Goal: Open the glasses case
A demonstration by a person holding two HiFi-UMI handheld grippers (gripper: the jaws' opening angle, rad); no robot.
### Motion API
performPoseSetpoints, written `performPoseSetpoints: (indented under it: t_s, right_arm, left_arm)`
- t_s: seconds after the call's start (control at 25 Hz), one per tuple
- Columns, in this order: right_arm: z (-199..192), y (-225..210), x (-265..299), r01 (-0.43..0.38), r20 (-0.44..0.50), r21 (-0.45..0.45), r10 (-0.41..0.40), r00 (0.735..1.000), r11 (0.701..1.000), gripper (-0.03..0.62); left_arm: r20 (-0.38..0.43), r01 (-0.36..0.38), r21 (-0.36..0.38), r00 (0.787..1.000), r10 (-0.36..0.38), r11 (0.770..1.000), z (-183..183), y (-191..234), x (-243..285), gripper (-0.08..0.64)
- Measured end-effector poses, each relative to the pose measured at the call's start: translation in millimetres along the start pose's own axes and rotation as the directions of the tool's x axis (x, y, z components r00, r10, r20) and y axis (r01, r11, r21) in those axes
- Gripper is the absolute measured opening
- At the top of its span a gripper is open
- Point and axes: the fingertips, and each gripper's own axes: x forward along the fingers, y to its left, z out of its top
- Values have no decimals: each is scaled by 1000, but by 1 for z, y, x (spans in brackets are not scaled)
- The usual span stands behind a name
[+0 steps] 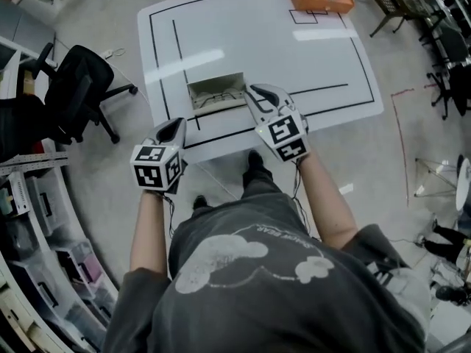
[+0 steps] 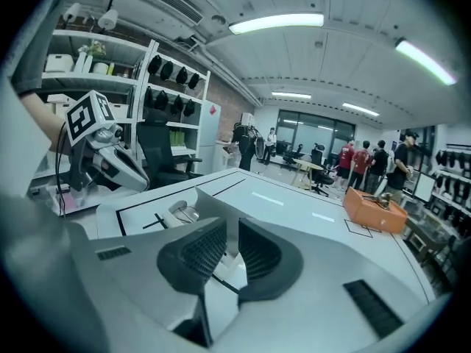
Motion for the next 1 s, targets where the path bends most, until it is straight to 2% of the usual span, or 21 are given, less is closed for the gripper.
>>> performPoseSetpoints:
  t_s: [0.16,0.52,0.84,1.0]
  right_arm:
    - [2,15,-11,71,-7,27,-71,997,997,3]
    - [22,61,-34,187,16,71,-188,982,980,0]
    - [32,136,-79,321,8,87,-323,946,943,0]
    - [31,180,-104,335,7,121,-339,941,934,0]
  left_arm:
    - [18,62,33,998,-63,998,-1,-2,-10,3]
    - [68,160,86,984,-166,983,-9,5,-46,3]
    - [68,256,114,962,-265,960,-54,6,-112,3]
    - [58,296,121,951,-305,947,-73,5,-140,3]
